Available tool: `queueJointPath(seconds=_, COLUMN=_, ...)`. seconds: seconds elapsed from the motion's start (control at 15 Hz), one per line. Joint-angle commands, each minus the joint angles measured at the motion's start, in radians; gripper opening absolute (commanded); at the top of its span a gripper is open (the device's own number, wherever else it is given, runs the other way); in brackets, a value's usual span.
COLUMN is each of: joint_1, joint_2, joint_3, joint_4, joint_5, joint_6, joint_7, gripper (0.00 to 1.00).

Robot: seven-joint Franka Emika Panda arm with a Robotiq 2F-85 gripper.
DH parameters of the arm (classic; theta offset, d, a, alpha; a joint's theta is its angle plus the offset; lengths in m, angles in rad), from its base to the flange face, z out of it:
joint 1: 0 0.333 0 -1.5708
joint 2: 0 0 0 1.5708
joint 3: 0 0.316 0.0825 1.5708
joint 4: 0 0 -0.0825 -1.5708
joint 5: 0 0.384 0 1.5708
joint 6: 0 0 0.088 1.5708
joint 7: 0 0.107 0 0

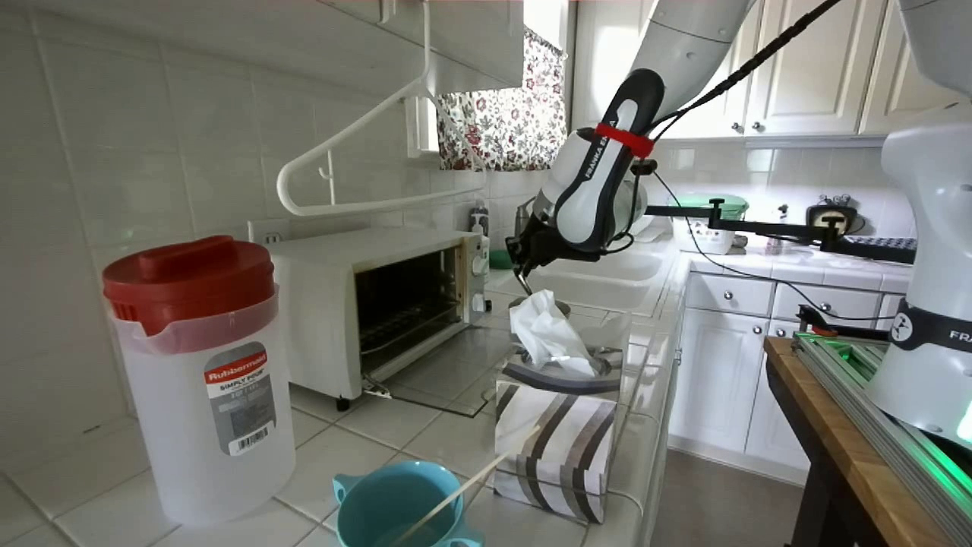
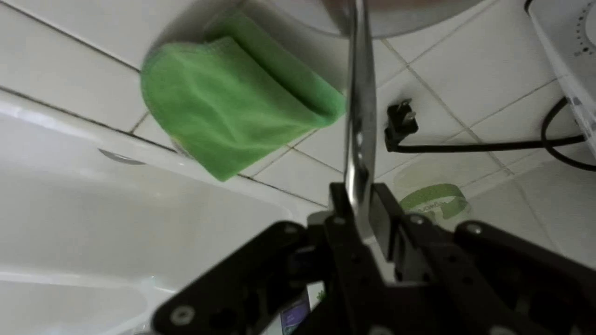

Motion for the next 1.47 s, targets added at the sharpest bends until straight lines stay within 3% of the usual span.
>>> queueJointPath(seconds=0.0, joint_1=-0.061, joint_2=-0.051, joint_3=0.059, joint_4=0.003, joint_5=-0.006, joint_6=-0.04, joint_7=0.005, gripper=0.05)
queueJointPath(seconds=0.73, joint_1=-0.131, joint_2=-0.101, joint_3=0.128, joint_4=0.005, joint_5=-0.023, joint_6=-0.074, joint_7=-0.019, gripper=0.05)
queueJointPath(seconds=0.8, joint_1=-0.133, joint_2=-0.113, joint_3=0.128, joint_4=0.004, joint_5=-0.029, joint_6=-0.08, joint_7=-0.027, gripper=0.44)
queueJointPath(seconds=0.93, joint_1=-0.141, joint_2=-0.139, joint_3=0.134, joint_4=0.002, joint_5=-0.04, joint_6=-0.107, joint_7=-0.041, gripper=0.53)
queueJointPath(seconds=1.27, joint_1=-0.19, joint_2=-0.161, joint_3=0.171, joint_4=0.021, joint_5=-0.056, joint_6=-0.235, joint_7=-0.093, gripper=0.91)
queueJointPath(seconds=1.4, joint_1=-0.18, joint_2=-0.142, joint_3=0.147, joint_4=0.037, joint_5=-0.062, joint_6=-0.292, joint_7=-0.1, gripper=1.0)
